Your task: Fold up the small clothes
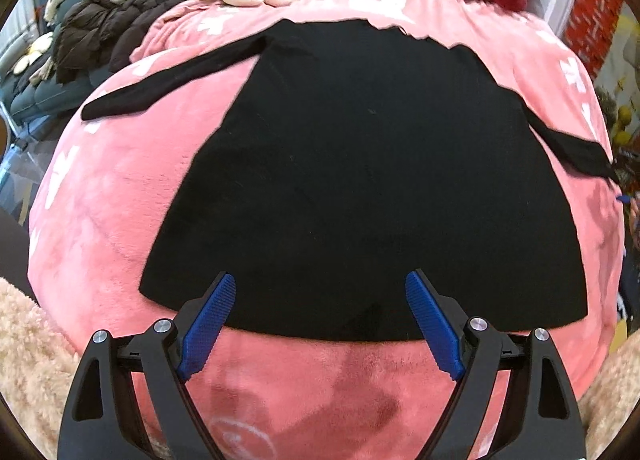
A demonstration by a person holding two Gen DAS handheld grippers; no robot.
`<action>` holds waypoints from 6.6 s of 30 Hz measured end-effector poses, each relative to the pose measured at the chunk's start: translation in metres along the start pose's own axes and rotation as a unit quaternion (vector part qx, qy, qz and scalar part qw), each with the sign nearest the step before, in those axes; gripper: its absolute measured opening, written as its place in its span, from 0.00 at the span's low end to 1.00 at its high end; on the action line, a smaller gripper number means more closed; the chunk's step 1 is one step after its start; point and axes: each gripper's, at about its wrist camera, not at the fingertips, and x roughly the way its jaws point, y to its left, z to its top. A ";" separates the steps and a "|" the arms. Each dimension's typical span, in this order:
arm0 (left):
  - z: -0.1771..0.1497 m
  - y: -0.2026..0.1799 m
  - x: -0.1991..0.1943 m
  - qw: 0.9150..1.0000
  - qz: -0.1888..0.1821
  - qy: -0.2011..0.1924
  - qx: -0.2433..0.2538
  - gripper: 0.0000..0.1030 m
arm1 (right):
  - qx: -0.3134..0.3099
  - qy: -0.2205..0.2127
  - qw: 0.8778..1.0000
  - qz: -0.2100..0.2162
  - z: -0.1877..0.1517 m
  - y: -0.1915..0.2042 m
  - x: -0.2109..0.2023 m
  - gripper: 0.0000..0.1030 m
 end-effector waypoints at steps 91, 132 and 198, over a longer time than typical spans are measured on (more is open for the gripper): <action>0.188 0.225 0.099 0.944 -0.032 0.008 -0.328 0.78 | -0.373 0.062 0.921 0.089 -0.292 0.199 -0.111 0.50; 0.172 -0.126 0.056 0.984 -0.053 -0.055 0.161 0.78 | -0.278 0.102 0.952 0.081 -0.288 0.158 -0.120 0.64; 0.182 -0.002 0.045 0.986 -0.146 -0.077 0.019 0.84 | -0.270 0.106 0.953 0.085 -0.139 0.307 0.036 0.06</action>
